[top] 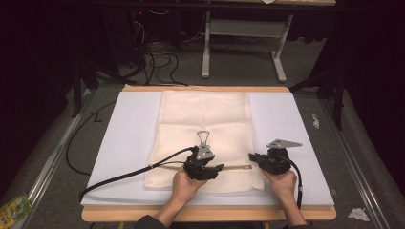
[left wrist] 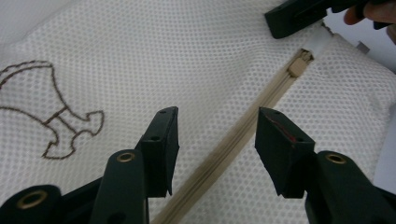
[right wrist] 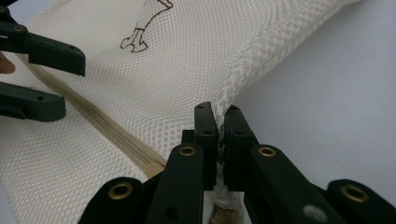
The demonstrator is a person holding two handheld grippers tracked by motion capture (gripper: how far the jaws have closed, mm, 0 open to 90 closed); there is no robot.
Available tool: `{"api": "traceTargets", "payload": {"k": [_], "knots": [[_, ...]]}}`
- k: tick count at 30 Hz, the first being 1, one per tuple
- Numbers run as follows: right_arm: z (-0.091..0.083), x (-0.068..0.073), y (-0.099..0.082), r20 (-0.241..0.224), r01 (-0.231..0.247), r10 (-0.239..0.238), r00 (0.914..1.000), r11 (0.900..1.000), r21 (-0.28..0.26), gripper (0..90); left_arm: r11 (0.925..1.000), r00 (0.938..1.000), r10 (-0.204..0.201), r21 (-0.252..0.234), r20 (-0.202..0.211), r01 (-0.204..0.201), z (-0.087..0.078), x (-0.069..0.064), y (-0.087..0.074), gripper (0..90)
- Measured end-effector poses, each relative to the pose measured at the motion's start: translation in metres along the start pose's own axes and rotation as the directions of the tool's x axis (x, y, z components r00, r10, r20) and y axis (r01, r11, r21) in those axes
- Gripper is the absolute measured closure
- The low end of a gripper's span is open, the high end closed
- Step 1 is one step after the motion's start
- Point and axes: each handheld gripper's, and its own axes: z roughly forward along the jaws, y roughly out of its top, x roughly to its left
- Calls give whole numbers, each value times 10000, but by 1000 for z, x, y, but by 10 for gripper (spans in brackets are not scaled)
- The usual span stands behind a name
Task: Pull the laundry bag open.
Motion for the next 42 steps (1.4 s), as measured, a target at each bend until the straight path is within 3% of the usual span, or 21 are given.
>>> {"api": "traceTargets", "payload": {"k": [2,11,13,22,26,29,42], "knots": [[-1,-1,1,-79,-18,18,10000,10000,-12,877,9999,9997,-106,-68,228,108,3,-2,2,505],[-6,1,6,-317,-64,59,9995,9998,-161,879,9988,9982,423,244,418,-433,17,-19,6,515],[-8,1,6,-312,66,-72,9995,9998,-188,879,9983,9969,573,31,532,-575,17,-21,5,584],[-8,1,6,-369,67,-72,9993,9999,-146,879,9994,9960,331,-1,828,-332,24,-27,7,577],[-9,2,7,-476,32,-40,9989,9998,-176,880,9983,9941,568,-213,919,-550,24,-32,7,601],[-10,3,8,-586,18,-33,9983,9997,-257,880,9990,9926,421,-190,1136,-402,27,-35,7,604],[-11,11,13,-884,161,-188,9959,9994,-318,881,9984,9910,533,-239,1230,-507,39,-38,6,634]]}}
